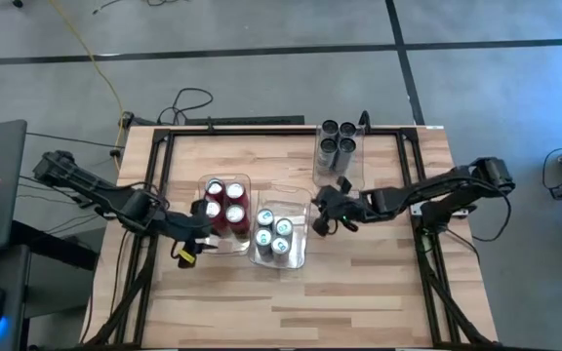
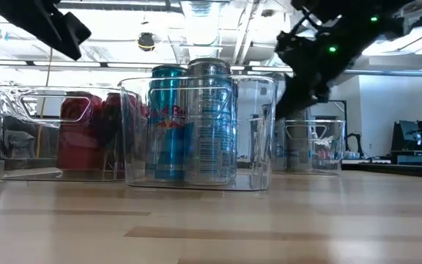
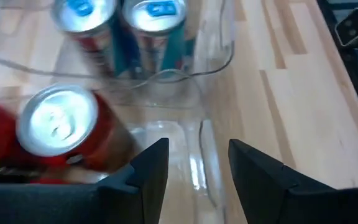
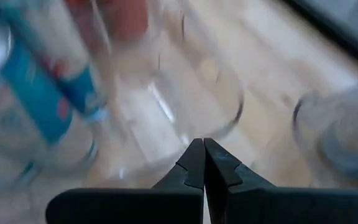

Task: Sort soda cans
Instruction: Move the top left transparent bin to the middle left of the table

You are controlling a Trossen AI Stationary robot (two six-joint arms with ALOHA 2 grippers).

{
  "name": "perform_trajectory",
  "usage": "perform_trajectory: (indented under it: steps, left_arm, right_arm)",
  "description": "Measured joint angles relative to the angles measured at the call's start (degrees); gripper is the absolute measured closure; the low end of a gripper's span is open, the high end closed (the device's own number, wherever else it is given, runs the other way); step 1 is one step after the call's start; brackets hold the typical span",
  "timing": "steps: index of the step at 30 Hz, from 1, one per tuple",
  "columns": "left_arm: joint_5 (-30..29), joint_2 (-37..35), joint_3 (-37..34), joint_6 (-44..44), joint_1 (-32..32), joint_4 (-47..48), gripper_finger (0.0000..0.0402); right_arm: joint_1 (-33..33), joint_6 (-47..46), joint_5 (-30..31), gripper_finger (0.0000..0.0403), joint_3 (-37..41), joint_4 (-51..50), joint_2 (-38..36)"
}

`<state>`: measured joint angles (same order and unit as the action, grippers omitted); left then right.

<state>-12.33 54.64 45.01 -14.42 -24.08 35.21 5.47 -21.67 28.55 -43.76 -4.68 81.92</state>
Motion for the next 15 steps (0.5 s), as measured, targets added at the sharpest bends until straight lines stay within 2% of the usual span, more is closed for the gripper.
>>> perform_trajectory:
  steps: [4, 8, 15]
  left_arm:
    - [-2.92, -3.35, 0.00, -1.30, 0.00, 3.11, 0.0239]
    - [-5.94, -6.21, 0.00, -1.93, 0.02, 4.00, 0.0239]
    - [-8.85, -7.89, 0.00, -2.20, 0.02, 4.02, 0.0239]
  right_arm:
    - [4.13, -6.46, 0.00, 0.0386, 0.06, -5.59, 0.22]
    - [7.41, -9.03, 0.00, 0.0389, 0.04, -5.48, 2.40]
    - [6.24, -10.87, 0.45, 0.0392, 0.04, -3.95, 6.77]
